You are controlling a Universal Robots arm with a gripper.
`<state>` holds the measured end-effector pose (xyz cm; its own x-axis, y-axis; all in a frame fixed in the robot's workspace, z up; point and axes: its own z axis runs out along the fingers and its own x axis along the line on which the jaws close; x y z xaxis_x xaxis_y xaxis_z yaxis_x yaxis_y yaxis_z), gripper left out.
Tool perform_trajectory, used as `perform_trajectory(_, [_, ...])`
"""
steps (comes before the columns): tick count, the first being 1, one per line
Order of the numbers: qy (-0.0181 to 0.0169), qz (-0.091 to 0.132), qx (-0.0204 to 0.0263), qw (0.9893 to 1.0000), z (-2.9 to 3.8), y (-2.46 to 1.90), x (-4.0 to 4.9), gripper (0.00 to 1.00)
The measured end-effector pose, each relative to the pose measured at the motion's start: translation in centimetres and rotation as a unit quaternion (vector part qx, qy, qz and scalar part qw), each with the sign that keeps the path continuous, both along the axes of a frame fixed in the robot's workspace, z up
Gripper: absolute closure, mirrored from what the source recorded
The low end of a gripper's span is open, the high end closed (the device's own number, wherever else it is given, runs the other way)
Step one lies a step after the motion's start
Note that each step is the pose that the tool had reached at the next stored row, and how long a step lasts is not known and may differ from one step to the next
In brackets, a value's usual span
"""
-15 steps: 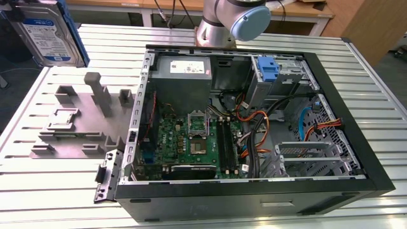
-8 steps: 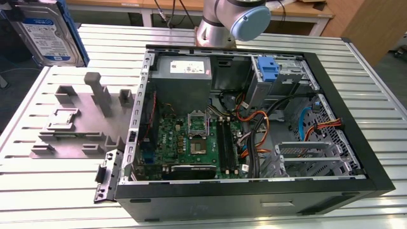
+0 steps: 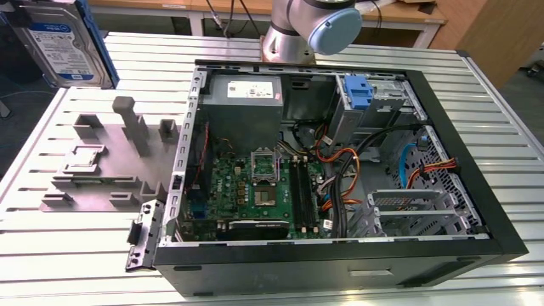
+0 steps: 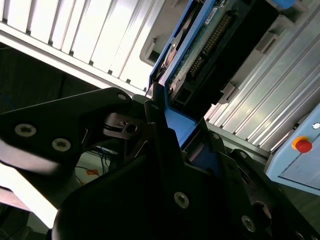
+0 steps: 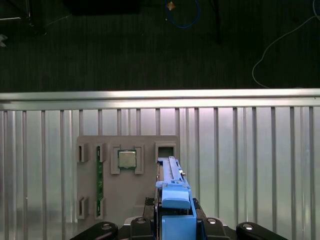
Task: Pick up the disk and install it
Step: 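Pick up the disk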
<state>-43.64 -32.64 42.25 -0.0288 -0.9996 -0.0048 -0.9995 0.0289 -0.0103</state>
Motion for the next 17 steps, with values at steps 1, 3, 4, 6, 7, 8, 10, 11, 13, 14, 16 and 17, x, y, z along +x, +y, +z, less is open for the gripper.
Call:
perform_trajectory(1, [0.0, 0.0, 0.0, 1.0, 0.02, 0.0, 0.0, 0.63])
perform_trajectory(3, [0.0001, 0.0, 0.0, 1.0, 0.08, 0.0, 0.0, 0.63])
perform_trajectory(4, [0.0001, 0.0, 0.0, 1.0, 0.12, 0.0, 0.0, 0.63])
perform_trajectory(6, [0.0, 0.0, 0.0, 1.0, 0.2, 0.0, 0.0, 0.63])
perform_trajectory(7, [0.0, 0.0, 0.0, 1.0, 0.24, 0.0, 0.0, 0.63])
perform_trajectory(8, [0.0, 0.0, 0.0, 1.0, 0.28, 0.0, 0.0, 0.63])
perform_trajectory(10, [0.0, 0.0, 0.0, 1.0, 0.34, 0.0, 0.0, 0.63])
perform_trajectory(11, [-0.0001, 0.0, 0.0, 1.0, 0.36, 0.0, 0.0, 0.63])
perform_trajectory(13, [0.0, 0.0, 0.0, 1.0, 0.47, 0.0, 0.0, 0.63])
perform_trajectory(14, [0.0, 0.0, 0.0, 1.0, 0.54, 0.0, 0.0, 0.63])
perform_trajectory(16, [0.0, 0.0, 0.0, 1.0, 0.65, 0.0, 0.0, 0.63])
perform_trajectory(17, [0.0, 0.0, 0.0, 1.0, 0.72, 0.0, 0.0, 0.63])
